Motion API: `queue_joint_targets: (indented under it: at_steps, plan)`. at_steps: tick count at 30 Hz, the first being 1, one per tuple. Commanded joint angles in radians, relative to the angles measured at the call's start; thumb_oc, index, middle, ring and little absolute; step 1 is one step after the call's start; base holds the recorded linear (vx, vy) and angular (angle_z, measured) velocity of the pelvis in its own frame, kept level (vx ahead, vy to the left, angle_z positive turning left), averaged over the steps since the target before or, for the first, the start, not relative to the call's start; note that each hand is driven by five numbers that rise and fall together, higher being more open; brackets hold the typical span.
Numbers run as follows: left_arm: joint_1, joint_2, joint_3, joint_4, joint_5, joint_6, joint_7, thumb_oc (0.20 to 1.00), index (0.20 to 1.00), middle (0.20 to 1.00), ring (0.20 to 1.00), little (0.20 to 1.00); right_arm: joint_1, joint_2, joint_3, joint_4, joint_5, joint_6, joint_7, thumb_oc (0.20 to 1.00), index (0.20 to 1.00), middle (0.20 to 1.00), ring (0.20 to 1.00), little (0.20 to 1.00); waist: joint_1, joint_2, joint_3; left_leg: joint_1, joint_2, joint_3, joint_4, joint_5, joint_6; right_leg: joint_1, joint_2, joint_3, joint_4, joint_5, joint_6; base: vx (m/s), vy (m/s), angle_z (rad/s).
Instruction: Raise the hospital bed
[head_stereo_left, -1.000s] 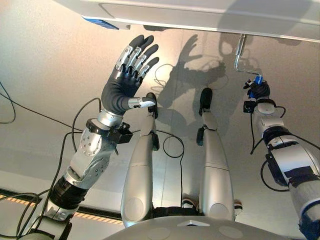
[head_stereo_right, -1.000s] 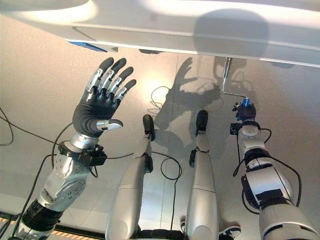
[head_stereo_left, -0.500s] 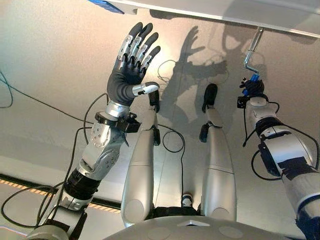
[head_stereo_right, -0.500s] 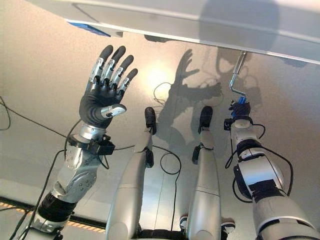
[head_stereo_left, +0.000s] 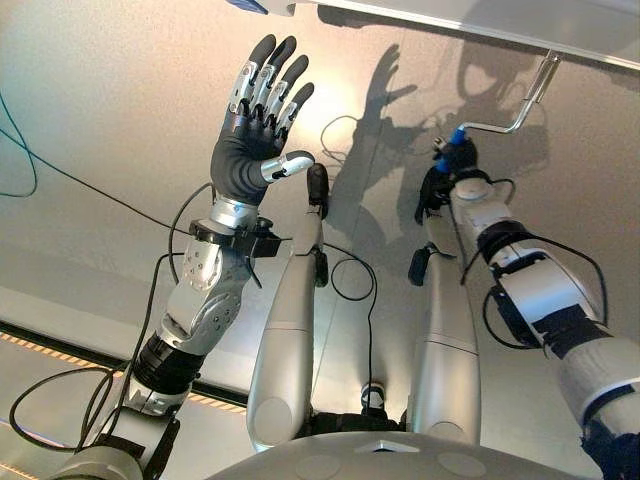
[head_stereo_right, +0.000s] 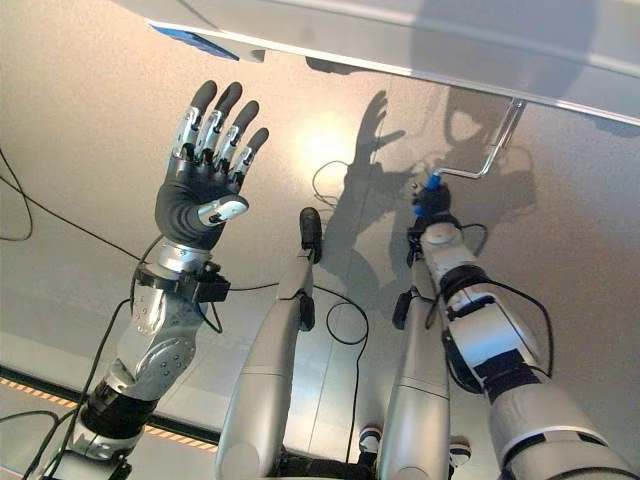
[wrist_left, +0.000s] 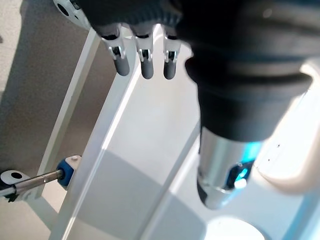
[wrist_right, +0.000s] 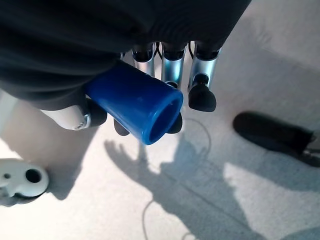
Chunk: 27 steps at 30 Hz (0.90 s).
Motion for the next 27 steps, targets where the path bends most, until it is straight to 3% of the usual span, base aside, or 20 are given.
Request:
queue_joint_targets:
  at_steps: [1,6,8,15,20,22,25,27]
  plan:
    - [0.036,0.006,0.001,-0.111,0.029,-0.059,0.006,1.0,1.0,1.0,1.0,1.0,-0.015,0.296,0.161,-0.096,-0.119,-0.034,0.132,0.2,0.2,0.2,0.2,0.2,0.032,0.075,-0.008,-0.035,-0.095,0.026,0.11,-0.121,0.027,0.069,-0.037,0.024,-0.125,0.033,0.095,0.0,0.046,-0.04]
    - [0.049,0.007,-0.001,-0.115,0.034,-0.067,0.001,1.0,1.0,1.0,1.0,1.0,-0.009,0.288,0.2,-0.228,-0.102,-0.072,0.147,0.2,0.2,0.2,0.2,0.2,0.03,0.075,-0.008,-0.031,-0.093,0.032,0.108,-0.12,0.026,0.075,-0.039,0.028,-0.135,0.038,0.098,0.0,0.024,-0.03]
    - [0.059,0.009,-0.003,-0.115,0.031,-0.075,-0.013,1.0,1.0,1.0,1.0,1.0,0.022,0.269,0.2,-0.355,-0.028,-0.116,0.148,0.2,0.2,0.2,0.2,0.2,0.022,0.07,-0.008,-0.019,-0.089,0.038,0.102,-0.119,0.026,0.079,-0.038,0.034,-0.139,0.041,0.1,0.01,0.03,-0.04]
    - [0.107,0.024,-0.006,-0.071,0.044,-0.094,-0.037,1.0,1.0,1.0,1.0,1.0,0.283,0.075,0.155,-0.823,0.159,-0.238,0.19,0.2,0.2,0.2,0.2,0.2,-0.034,0.022,-0.008,0.044,-0.074,0.066,0.091,-0.123,0.026,0.126,-0.026,0.043,-0.153,0.047,0.104,0.0,-0.004,-0.04]
    - [0.15,0.023,0.008,-0.011,0.081,-0.1,-0.049,1.0,1.0,1.0,1.0,1.0,0.472,0.017,0.062,-1.006,0.271,-0.292,0.241,0.2,0.2,0.2,0.2,0.2,-0.069,-0.011,-0.008,0.113,-0.067,0.074,0.078,-0.126,0.027,0.193,-0.019,0.035,-0.168,0.05,0.107,-0.01,-0.063,-0.09]
    - [0.194,0.02,0.027,0.05,0.109,-0.089,-0.057,1.0,1.0,1.0,1.0,1.0,0.597,-0.004,-0.032,-1.073,0.349,-0.314,0.271,0.2,0.2,0.2,0.2,0.2,-0.091,-0.029,-0.008,0.184,-0.06,0.073,0.056,-0.124,0.024,0.257,-0.013,0.022,-0.176,0.047,0.107,-0.02,-0.117,-0.01]
    - [0.233,-0.014,0.032,0.221,0.122,-0.074,-0.064,1.0,1.0,1.0,1.0,1.0,0.681,-0.029,-0.104,-1.083,0.338,-0.318,0.271,0.2,0.2,0.2,0.2,0.2,-0.103,-0.047,-0.008,0.276,-0.047,0.066,0.031,-0.121,0.019,0.339,-0.004,0.005,-0.176,0.037,0.102,0.0,-0.131,0.01]
    - [0.251,-0.009,0.054,0.319,0.203,-0.073,-0.051,1.0,1.0,1.0,1.0,1.0,0.737,-0.041,-0.163,-1.085,0.331,-0.32,0.268,0.2,0.2,0.2,0.2,0.2,-0.107,-0.06,-0.008,0.356,-0.039,0.063,0.011,-0.125,0.015,0.411,0.005,-0.005,-0.179,0.024,0.098,0.05,-0.124,0.03]
